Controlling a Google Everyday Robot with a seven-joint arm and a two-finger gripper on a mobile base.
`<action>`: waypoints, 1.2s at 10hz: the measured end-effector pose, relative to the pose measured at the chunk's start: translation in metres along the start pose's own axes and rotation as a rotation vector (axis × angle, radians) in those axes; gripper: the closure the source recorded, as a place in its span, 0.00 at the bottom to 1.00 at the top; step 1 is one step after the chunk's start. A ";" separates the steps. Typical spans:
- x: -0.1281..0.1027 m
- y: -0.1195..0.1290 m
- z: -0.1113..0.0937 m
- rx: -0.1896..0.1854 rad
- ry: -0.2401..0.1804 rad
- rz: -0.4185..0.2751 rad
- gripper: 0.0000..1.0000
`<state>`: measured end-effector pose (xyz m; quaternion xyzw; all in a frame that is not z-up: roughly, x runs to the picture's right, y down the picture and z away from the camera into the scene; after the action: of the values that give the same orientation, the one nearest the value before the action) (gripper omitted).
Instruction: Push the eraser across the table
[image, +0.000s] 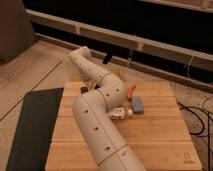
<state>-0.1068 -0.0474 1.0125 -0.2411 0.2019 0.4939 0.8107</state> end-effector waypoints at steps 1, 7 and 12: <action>-0.009 0.002 -0.013 0.002 -0.040 -0.020 1.00; -0.018 0.011 -0.035 -0.002 -0.084 -0.036 1.00; 0.019 0.063 -0.004 -0.001 0.029 -0.201 1.00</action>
<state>-0.1560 -0.0117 0.9864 -0.2676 0.1883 0.4066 0.8530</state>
